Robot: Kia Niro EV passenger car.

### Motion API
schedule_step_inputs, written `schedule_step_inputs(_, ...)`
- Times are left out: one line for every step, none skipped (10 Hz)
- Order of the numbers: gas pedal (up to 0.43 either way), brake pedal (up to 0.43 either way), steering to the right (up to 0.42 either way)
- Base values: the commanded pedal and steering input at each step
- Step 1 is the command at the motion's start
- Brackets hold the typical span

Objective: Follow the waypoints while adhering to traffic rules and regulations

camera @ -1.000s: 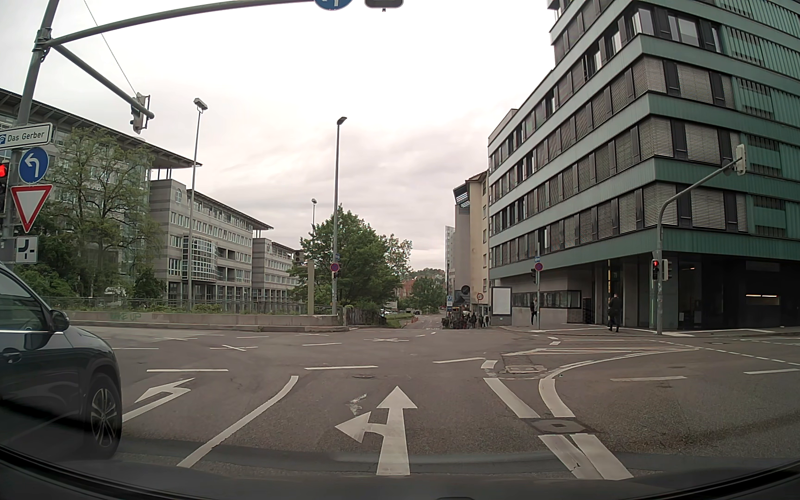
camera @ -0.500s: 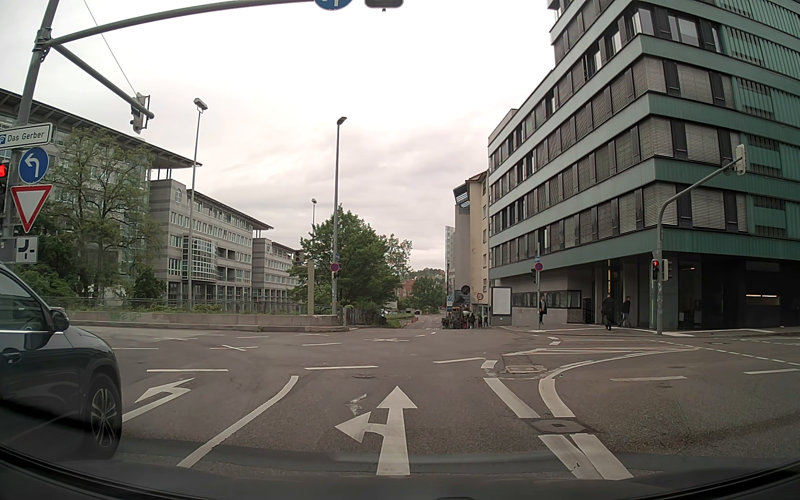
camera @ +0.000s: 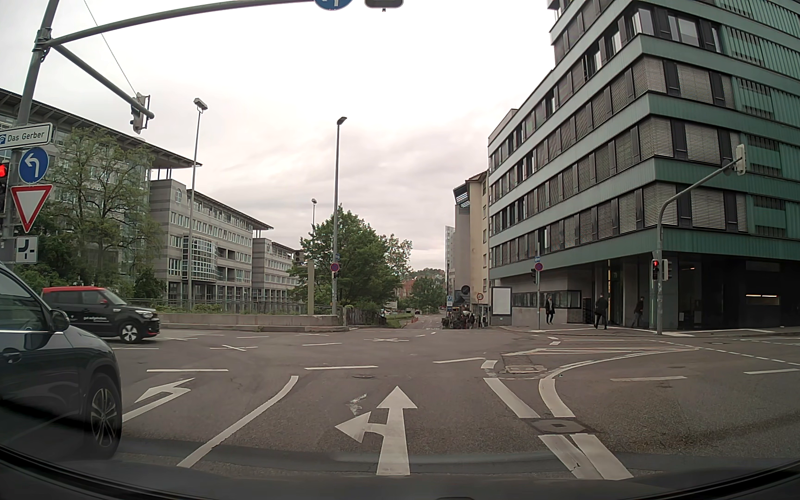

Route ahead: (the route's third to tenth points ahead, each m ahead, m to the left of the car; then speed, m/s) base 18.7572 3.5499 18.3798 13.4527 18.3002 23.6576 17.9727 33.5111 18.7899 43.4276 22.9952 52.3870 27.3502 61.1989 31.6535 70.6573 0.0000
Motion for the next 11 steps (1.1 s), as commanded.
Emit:
schedule_step_inputs(0.000,0.238,-0.044)
schedule_step_inputs(0.000,0.238,-0.044)
schedule_step_inputs(0.000,0.238,-0.046)
schedule_step_inputs(0.000,0.232,-0.053)
schedule_step_inputs(0.000,0.238,-0.056)
schedule_step_inputs(0.000,0.238,-0.056)
schedule_step_inputs(0.000,0.238,-0.055)
schedule_step_inputs(0.000,0.244,-0.054)
schedule_step_inputs(0.000,0.238,-0.053)
schedule_step_inputs(0.000,0.238,-0.053)
schedule_step_inputs(0.000,0.238,-0.053)
